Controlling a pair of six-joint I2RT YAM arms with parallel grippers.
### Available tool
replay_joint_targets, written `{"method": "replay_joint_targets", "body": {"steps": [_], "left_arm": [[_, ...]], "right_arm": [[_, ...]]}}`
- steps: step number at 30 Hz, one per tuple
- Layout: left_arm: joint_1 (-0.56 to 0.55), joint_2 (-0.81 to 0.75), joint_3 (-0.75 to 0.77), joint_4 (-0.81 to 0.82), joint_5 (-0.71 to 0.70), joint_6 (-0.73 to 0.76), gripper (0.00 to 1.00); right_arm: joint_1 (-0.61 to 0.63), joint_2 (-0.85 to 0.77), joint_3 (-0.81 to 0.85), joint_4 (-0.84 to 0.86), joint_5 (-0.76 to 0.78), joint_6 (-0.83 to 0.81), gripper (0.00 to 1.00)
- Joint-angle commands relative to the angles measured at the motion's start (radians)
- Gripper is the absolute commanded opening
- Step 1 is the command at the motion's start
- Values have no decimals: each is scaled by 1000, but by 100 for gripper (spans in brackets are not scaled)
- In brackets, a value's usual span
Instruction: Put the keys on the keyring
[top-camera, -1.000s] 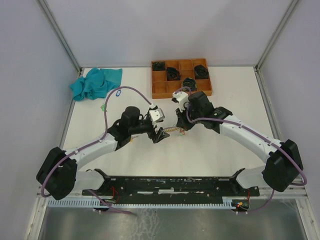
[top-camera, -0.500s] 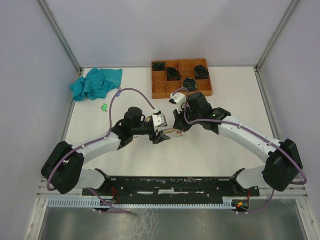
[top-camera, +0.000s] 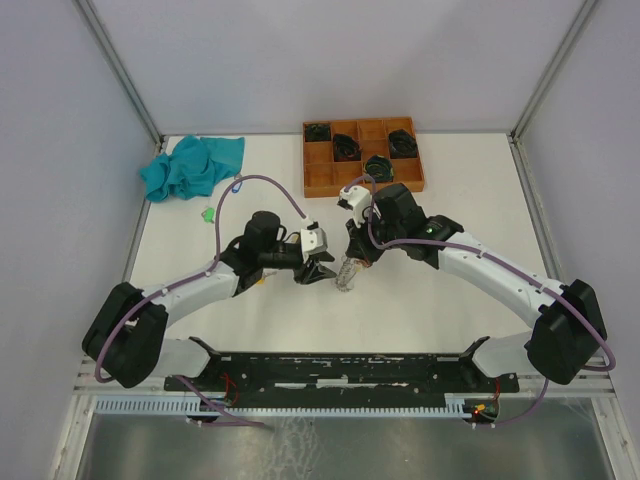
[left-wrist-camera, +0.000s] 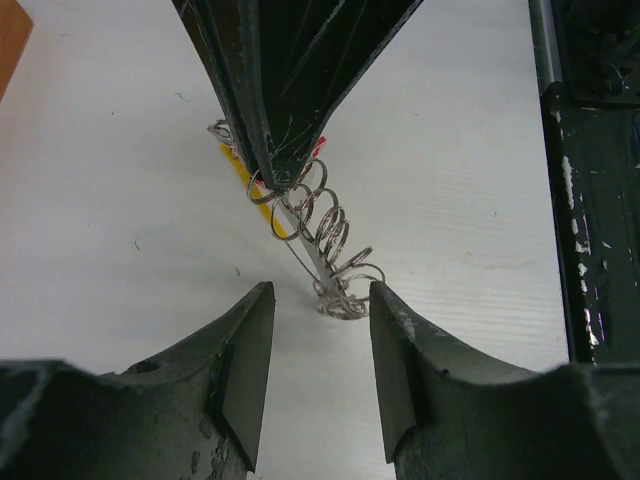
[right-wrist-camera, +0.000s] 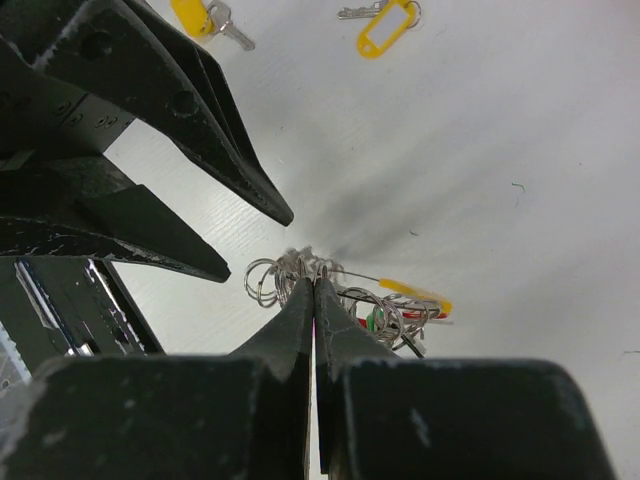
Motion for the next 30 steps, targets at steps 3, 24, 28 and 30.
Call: {"method": "replay_joint_targets", "body": {"steps": [3,24,28,30], "left_arm": [[-1,41,42,67,47,-41,49],[0,39,-86,422,-68,-281,47],[33,29,-122,512,-53,-327,47],[53,41,-121,533,-34,-348,44]], "right_arm": [[8,-24,53,57,-20,-2,1],[9,12,-87,222,-61,-37,1],[10,6,-134,284,-105,-103,1],[9,2,-153,319,-137,-127,1]]}}
